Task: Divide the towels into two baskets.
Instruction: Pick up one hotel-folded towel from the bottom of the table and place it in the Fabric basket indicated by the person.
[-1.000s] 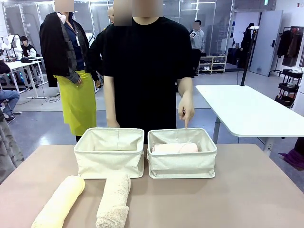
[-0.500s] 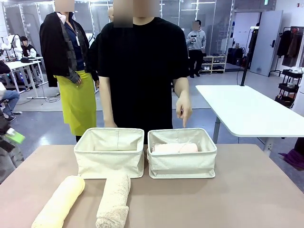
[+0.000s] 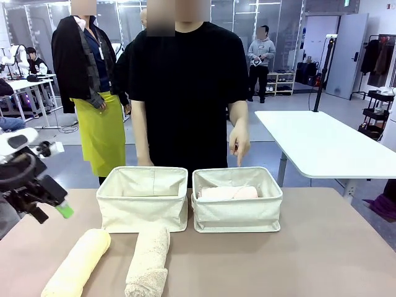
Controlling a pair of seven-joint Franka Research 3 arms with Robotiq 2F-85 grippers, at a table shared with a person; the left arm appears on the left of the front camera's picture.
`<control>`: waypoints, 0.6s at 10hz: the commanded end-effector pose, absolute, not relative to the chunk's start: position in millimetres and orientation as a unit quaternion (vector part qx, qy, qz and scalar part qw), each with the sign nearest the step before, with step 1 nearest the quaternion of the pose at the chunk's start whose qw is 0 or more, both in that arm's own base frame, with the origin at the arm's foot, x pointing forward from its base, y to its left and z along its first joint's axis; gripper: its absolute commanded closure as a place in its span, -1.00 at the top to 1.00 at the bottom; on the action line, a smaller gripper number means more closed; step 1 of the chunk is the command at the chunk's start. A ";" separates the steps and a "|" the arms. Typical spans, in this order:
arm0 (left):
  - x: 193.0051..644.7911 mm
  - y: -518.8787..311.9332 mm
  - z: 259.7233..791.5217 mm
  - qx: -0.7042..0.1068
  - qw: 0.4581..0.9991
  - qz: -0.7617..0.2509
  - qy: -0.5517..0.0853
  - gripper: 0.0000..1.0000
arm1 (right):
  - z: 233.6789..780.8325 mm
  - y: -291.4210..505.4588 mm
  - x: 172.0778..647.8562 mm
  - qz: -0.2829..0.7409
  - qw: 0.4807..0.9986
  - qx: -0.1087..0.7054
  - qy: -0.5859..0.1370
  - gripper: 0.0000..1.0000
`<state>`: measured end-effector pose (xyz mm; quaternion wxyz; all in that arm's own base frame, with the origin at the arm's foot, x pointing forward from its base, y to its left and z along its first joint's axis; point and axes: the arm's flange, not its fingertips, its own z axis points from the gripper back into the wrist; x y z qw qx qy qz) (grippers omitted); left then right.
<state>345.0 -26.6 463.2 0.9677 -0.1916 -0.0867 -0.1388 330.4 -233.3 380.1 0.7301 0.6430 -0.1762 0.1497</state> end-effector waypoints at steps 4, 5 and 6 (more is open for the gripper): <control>348.3 -51.5 394.4 -0.090 0.988 -0.108 -0.070 1.00 | 383.4 -231.7 329.3 0.153 0.730 0.642 -0.176 1.00; 348.1 -54.4 383.7 -0.074 0.990 -0.105 -0.063 1.00 | 383.4 -231.7 329.3 0.153 0.730 0.642 -0.176 1.00; 347.7 -56.6 373.7 -0.073 0.990 -0.106 -0.055 1.00 | 383.4 -231.7 329.3 0.153 0.730 0.642 -0.176 1.00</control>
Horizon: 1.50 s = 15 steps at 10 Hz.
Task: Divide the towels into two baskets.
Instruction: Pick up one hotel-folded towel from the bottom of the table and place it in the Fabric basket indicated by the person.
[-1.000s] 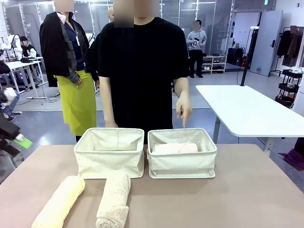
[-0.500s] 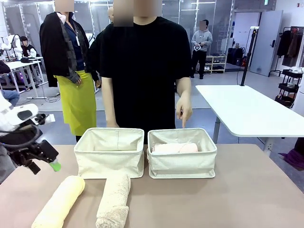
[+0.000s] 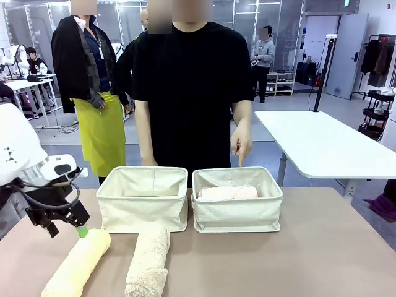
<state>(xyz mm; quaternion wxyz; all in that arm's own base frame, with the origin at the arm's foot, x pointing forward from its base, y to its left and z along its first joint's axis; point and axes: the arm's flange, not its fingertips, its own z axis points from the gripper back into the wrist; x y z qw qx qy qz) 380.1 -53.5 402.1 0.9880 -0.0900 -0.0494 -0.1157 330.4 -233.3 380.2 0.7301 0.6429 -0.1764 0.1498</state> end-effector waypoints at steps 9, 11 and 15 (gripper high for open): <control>329.1 -75.6 302.9 -0.058 0.991 -0.116 0.014 1.00 | 383.4 -231.7 329.3 0.153 0.730 0.642 -0.176 1.00; 327.5 -78.4 299.1 -0.060 0.991 -0.119 0.016 0.86 | 383.4 -231.7 329.3 0.153 0.730 0.642 -0.176 1.00; 327.3 -79.6 303.0 -0.057 0.991 -0.122 0.005 0.06 | 383.4 -231.7 329.3 0.153 0.730 0.642 -0.176 1.00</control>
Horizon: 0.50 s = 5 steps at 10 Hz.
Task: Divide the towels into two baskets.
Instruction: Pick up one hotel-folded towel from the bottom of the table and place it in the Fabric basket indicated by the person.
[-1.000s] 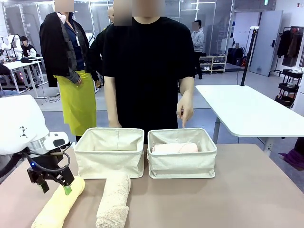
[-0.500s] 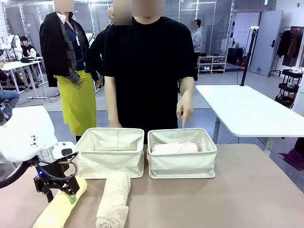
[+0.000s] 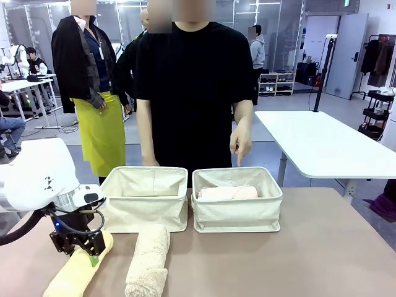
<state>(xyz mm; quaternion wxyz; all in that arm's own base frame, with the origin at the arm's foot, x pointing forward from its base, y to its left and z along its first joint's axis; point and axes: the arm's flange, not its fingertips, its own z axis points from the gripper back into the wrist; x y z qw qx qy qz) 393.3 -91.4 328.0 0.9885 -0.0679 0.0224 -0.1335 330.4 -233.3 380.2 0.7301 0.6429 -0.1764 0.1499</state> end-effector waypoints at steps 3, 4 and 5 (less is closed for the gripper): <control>326.1 -78.6 319.8 -0.059 0.991 -0.121 0.001 -0.25 | 383.4 -231.7 329.3 0.153 0.730 0.642 -0.176 1.00; 324.3 -76.6 335.0 -0.047 0.991 -0.124 -0.005 -0.25 | 383.4 -231.7 329.3 0.153 0.730 0.642 -0.176 1.00; 319.9 -74.9 358.6 -0.044 0.990 -0.131 -0.013 -0.25 | 383.4 -231.7 329.3 0.153 0.730 0.642 -0.176 1.00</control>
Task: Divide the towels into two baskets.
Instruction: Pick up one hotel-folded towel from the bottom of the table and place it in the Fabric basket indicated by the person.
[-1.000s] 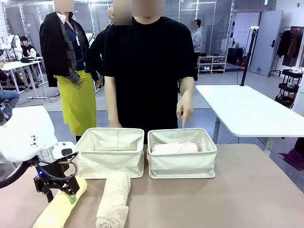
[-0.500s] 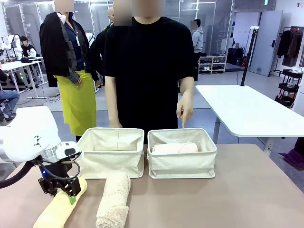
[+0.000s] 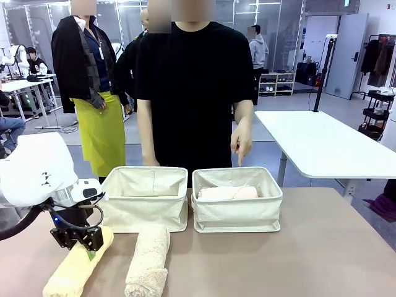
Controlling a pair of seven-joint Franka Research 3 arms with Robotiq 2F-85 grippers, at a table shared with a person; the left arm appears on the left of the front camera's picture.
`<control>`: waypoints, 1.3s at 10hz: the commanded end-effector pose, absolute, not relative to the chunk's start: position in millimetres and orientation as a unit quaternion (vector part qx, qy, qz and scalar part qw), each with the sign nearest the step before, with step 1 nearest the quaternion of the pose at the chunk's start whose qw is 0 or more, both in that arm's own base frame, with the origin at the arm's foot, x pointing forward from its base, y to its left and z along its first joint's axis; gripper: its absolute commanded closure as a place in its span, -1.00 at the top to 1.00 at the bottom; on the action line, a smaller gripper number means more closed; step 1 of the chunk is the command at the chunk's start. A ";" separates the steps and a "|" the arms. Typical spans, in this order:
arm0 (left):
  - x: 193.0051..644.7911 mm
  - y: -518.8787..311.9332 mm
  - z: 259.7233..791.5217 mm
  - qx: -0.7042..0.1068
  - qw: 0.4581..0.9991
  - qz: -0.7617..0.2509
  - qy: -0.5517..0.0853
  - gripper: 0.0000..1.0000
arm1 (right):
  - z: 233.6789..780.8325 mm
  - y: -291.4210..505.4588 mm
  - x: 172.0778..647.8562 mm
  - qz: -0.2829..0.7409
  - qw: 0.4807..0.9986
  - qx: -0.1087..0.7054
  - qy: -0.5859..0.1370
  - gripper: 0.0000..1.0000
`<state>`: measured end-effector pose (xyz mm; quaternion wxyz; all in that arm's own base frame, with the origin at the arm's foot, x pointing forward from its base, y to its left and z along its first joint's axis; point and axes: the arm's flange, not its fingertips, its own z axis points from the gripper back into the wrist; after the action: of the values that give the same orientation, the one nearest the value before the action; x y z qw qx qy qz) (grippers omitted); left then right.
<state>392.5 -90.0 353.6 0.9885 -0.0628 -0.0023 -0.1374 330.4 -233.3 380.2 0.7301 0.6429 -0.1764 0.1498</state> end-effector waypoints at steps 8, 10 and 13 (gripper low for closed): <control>317.5 -96.8 476.3 -0.039 0.961 -0.265 -0.068 -0.25 | 383.4 -231.7 329.3 0.153 0.730 0.642 -0.176 1.00; 317.5 -96.8 476.3 -0.039 0.961 -0.265 -0.068 -0.25 | 383.4 -231.7 329.3 0.153 0.730 0.642 -0.176 1.00; 326.3 -123.6 501.1 0.018 0.932 -0.352 -0.087 -0.14 | 383.4 -231.7 329.3 0.153 0.730 0.642 -0.176 1.00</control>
<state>318.3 -106.7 480.4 0.9525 -0.0227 -0.0685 -0.2960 330.3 -233.3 381.3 0.7302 0.6424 -0.1771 0.1507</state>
